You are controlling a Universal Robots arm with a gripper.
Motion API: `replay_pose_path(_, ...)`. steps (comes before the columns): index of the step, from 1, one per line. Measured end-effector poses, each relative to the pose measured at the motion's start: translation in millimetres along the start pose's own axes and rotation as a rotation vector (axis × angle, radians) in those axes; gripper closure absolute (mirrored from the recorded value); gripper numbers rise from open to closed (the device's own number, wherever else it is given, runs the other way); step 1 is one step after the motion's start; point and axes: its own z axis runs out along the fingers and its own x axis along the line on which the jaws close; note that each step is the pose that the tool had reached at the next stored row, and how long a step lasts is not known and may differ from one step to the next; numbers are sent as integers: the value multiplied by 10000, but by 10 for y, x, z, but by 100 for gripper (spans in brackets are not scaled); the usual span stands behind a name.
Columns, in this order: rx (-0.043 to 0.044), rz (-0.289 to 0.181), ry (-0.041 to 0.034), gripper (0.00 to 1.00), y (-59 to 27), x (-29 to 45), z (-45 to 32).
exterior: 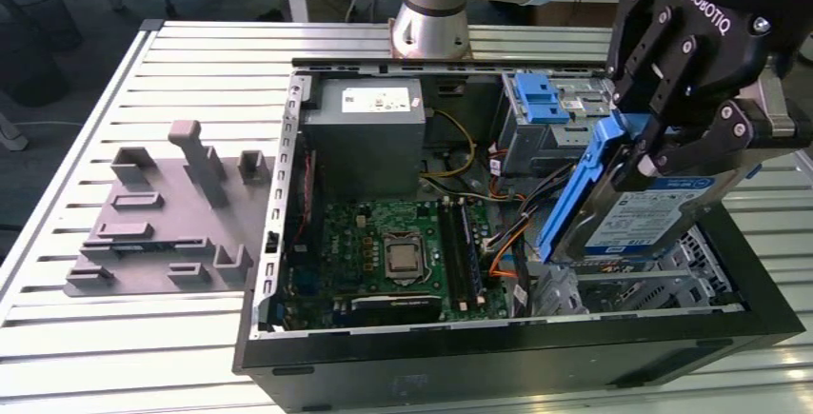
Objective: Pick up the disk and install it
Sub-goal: 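Insert the disk into the insertion slot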
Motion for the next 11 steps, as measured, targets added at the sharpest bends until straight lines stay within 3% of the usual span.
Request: replay_pose_path(11, 1, 1, 1, 63, -128, -5, 27)
